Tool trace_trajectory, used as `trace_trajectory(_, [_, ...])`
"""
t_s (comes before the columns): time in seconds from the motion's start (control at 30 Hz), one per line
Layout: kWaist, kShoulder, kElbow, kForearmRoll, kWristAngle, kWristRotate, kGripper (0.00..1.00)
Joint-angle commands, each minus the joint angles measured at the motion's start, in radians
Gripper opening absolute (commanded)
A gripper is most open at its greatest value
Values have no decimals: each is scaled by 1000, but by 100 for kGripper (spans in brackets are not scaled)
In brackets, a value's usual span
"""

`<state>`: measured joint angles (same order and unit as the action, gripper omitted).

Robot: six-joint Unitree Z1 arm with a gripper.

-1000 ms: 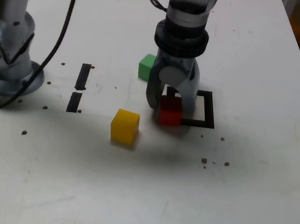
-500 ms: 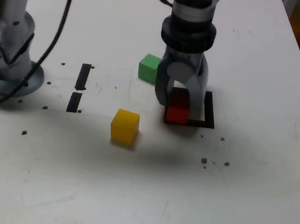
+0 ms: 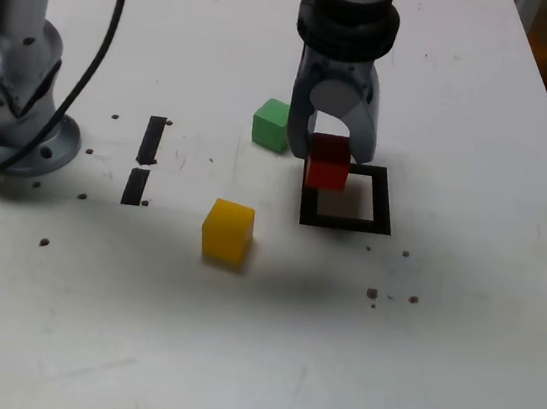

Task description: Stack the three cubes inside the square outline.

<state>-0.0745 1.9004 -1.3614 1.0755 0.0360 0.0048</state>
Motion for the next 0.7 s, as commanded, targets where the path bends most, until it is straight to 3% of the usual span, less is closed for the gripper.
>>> trace_trajectory(0.0, [3,9,-7,-3,-12,0,12])
trace_trajectory(0.3, [25,37,-17,-22,-53,-5,12])
trace_trajectory(0.67, [49,54,-17,-59,-31,-17,13])
